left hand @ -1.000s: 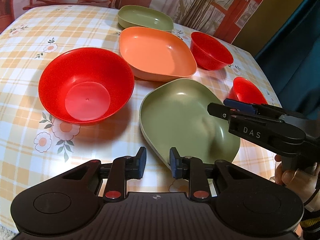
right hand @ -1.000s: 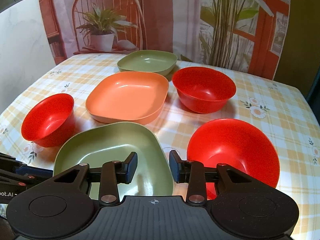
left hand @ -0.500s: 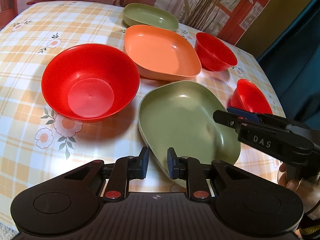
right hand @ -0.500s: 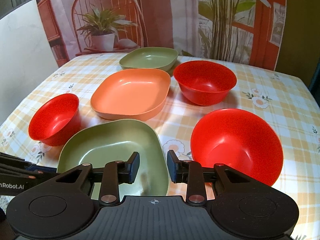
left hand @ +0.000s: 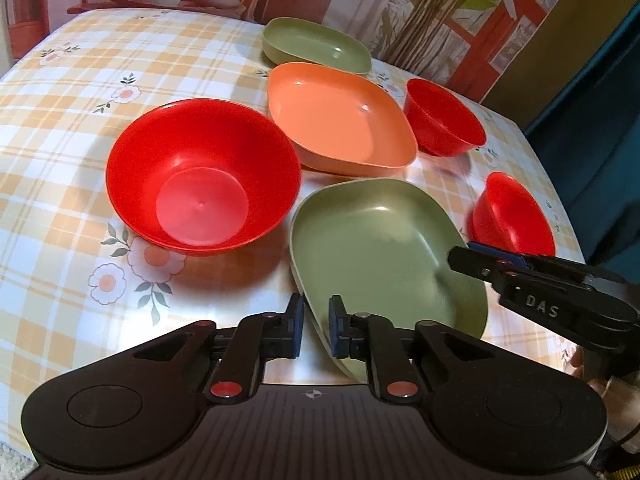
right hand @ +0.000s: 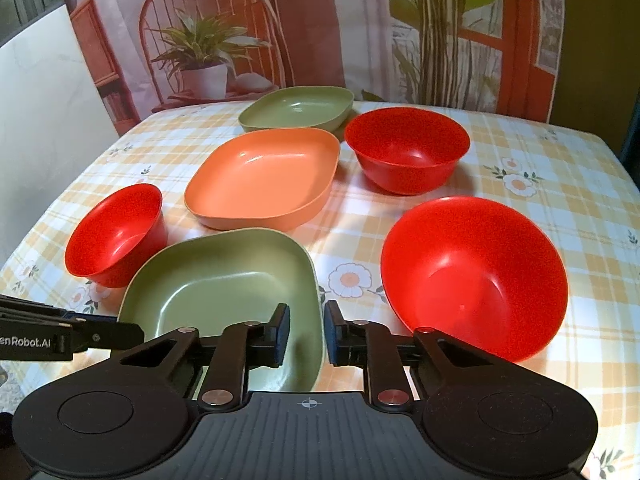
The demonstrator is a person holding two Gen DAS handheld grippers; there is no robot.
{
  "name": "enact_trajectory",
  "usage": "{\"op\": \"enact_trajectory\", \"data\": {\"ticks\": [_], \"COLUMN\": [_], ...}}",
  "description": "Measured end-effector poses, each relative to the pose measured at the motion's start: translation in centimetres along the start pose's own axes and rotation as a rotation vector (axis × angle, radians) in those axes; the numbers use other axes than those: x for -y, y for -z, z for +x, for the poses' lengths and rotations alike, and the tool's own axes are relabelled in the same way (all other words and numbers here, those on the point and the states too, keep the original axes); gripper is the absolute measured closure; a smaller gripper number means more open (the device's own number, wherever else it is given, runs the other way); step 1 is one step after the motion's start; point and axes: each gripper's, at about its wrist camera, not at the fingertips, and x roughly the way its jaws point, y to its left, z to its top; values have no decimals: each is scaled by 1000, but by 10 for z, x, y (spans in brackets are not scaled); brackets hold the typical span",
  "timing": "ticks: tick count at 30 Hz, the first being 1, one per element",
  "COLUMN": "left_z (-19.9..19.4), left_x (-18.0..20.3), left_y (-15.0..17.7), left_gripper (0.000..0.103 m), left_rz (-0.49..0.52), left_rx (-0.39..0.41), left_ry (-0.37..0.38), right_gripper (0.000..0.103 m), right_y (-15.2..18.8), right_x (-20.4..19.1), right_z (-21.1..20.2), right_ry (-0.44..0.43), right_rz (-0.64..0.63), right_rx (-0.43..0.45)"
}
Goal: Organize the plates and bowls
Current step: 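Close the left gripper on the green plate rim while the right gripper closes beside it, then lift the green plate off the table with both grippers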
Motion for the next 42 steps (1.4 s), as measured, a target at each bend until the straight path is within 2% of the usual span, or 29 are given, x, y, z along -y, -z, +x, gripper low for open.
{"op": "enact_trajectory", "data": {"ticks": [15, 32, 42], "left_z": [-1, -4, -7], "left_x": [-7, -6, -2], "left_y": [2, 5, 5], "left_gripper": [93, 95, 95], "left_rz": [-37, -35, -15], "left_rx": [7, 19, 29], "left_ry": [11, -7, -26], "right_gripper": [97, 97, 99], "right_y": [5, 14, 13], "right_x": [7, 7, 5], "right_z": [2, 2, -8], "right_ry": [-14, -43, -56], "right_rz": [44, 77, 76], "right_rx": [-10, -29, 0]}}
